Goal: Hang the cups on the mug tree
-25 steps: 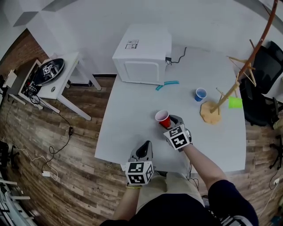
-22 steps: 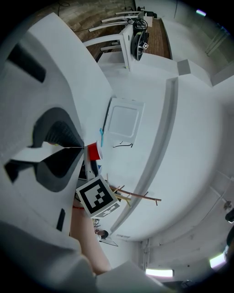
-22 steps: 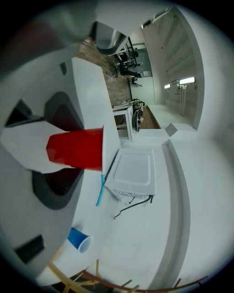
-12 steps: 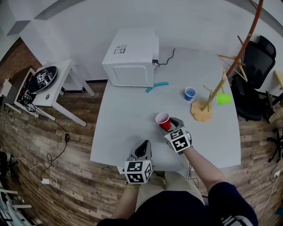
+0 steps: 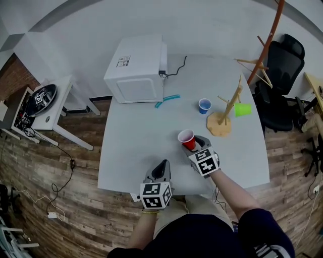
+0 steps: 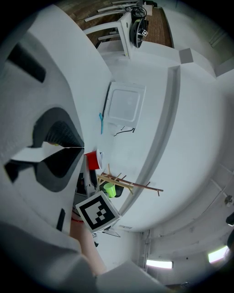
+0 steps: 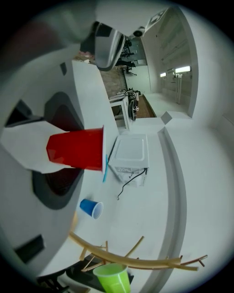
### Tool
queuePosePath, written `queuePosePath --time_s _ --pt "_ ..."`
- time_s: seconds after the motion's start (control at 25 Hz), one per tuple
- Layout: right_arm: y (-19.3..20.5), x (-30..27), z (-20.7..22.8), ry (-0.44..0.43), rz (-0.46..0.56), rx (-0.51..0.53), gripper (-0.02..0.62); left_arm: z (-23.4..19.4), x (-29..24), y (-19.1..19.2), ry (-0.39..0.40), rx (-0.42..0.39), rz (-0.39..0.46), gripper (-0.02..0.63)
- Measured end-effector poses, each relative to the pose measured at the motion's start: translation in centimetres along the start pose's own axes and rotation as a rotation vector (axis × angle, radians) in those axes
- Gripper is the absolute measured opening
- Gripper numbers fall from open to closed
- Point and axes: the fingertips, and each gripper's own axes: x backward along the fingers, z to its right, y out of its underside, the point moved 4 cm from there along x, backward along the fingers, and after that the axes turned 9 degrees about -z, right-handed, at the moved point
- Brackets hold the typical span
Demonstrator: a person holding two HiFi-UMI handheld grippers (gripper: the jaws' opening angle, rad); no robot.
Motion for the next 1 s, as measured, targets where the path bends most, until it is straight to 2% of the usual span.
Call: queuePosePath --time_s 1.0 --pt "4.7 5.5 8.8 0.108 -0.026 -0.131 0.259 6.5 -5.2 -2.1 0.101 -0.057 -0.007 0.02"
